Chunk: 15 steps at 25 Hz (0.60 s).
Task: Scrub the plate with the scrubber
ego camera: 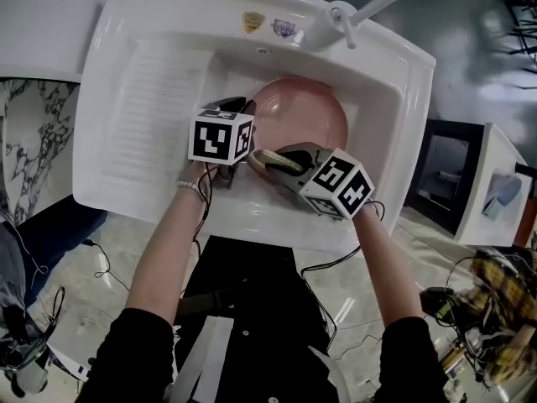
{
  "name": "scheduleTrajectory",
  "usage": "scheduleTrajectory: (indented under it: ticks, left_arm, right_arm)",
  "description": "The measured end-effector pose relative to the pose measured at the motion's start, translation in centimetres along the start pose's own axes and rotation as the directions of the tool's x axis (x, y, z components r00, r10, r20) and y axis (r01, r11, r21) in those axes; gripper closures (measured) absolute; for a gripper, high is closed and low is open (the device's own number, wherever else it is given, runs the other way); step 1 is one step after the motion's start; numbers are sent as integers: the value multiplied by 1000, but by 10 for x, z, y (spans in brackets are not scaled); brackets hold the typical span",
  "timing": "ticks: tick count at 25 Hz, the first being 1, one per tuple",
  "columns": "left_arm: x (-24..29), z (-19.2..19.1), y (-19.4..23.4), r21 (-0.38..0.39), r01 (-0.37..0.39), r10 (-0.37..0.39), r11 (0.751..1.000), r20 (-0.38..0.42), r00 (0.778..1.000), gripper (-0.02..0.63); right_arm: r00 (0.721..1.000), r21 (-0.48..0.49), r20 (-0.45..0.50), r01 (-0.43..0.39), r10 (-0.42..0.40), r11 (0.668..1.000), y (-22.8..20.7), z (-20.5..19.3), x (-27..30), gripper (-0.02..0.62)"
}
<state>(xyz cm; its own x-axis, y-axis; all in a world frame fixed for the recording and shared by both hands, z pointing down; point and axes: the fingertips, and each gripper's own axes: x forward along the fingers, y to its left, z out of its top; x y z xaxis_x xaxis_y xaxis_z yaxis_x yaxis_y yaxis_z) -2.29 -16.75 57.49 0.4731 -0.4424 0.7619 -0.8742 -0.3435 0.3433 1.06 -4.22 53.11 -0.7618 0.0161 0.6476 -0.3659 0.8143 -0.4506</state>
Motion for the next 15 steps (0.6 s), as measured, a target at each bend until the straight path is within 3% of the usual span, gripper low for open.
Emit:
scheduleTrajectory:
  ticks: [4, 5, 8, 12, 15]
  left_arm:
    - [-25, 21, -5, 41, -22, 20, 999, 54, 998, 570]
    - [-32, 26, -6, 46, -26, 23, 999, 71, 997, 600]
    - [-53, 43, -15, 66, -20, 12, 998, 117, 993, 604]
    - [-84, 62, -40, 114, 14, -34, 993, 172, 985, 604]
    - [-107, 80, -62, 164, 38, -74, 986, 219, 973, 604]
  right_arm:
    - [980, 5, 109, 166, -166, 986, -14, 19, -27, 520]
    - [966, 6, 146, 217, -215, 976, -17, 26, -35, 520]
    - [911, -13, 239, 348, -335, 937, -20, 46, -58, 520]
    - [853, 3, 291, 452, -433, 892, -12, 60, -84, 520]
    - [793, 32, 356, 519, -495, 854, -9, 74, -105, 520]
